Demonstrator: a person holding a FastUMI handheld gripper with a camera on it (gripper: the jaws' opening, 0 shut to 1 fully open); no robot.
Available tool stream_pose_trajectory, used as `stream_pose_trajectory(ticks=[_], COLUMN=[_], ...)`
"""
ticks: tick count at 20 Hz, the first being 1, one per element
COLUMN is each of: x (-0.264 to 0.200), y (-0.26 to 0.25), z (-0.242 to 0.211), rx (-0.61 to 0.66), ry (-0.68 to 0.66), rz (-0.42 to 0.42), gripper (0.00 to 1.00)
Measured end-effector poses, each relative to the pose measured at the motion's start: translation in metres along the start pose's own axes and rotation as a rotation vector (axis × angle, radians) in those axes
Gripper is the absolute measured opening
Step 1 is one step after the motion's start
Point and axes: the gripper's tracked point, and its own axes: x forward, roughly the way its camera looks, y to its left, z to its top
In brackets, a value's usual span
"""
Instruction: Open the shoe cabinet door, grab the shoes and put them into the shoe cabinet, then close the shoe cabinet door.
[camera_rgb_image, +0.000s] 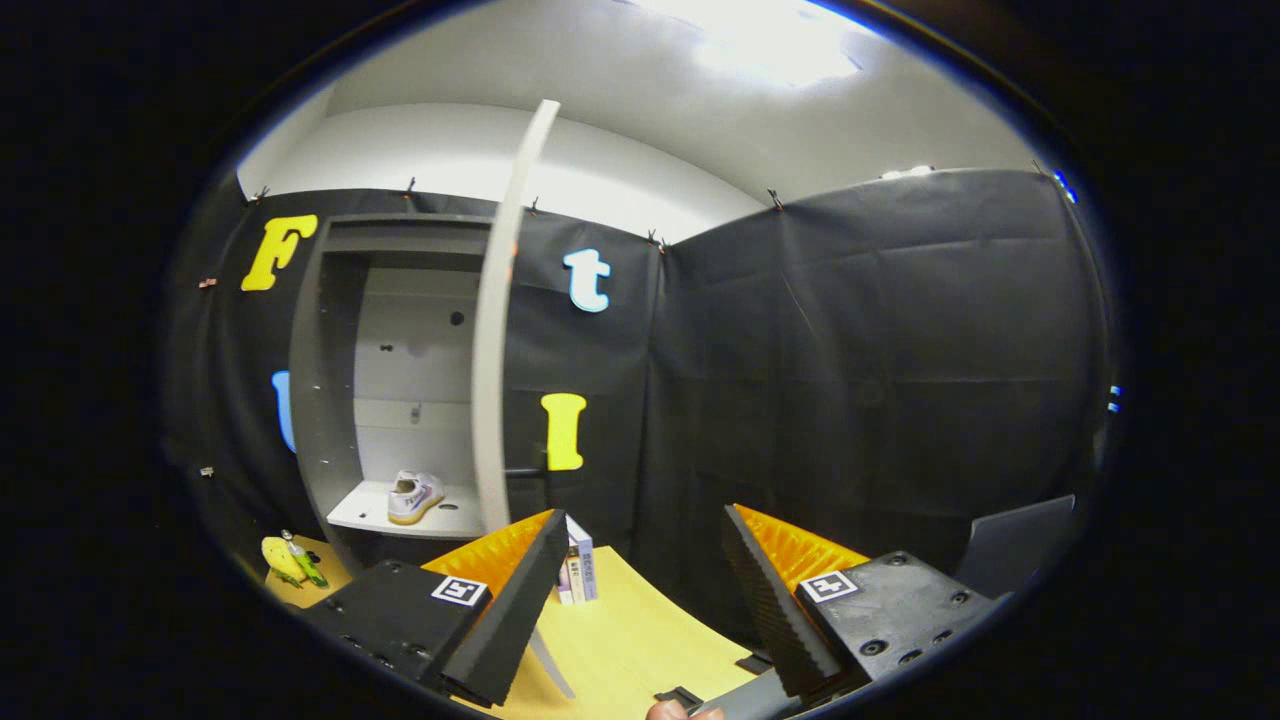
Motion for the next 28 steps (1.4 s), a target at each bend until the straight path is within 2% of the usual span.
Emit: stream_pose_trajectory(ticks=[6,8,11,18,22,28], x=[0.057,0.057,0.058,0.033,0.011,-0.017], y=[0.014,0.03,0.035,0.068,0.12,0.234], z=[-0.035,-0.037,-0.039,-0.04,-0.041,-0.052], rx=[0.037,0.056,0.058,0.104,0.126,0.155], ry=[0.104,0.118,0.107,0.116,0.128,0.183], rz=[0.073,0.122,0.116,0.151,0.256,0.472], gripper=[0.98,0.98,0.95,0.97,0.97,0.98])
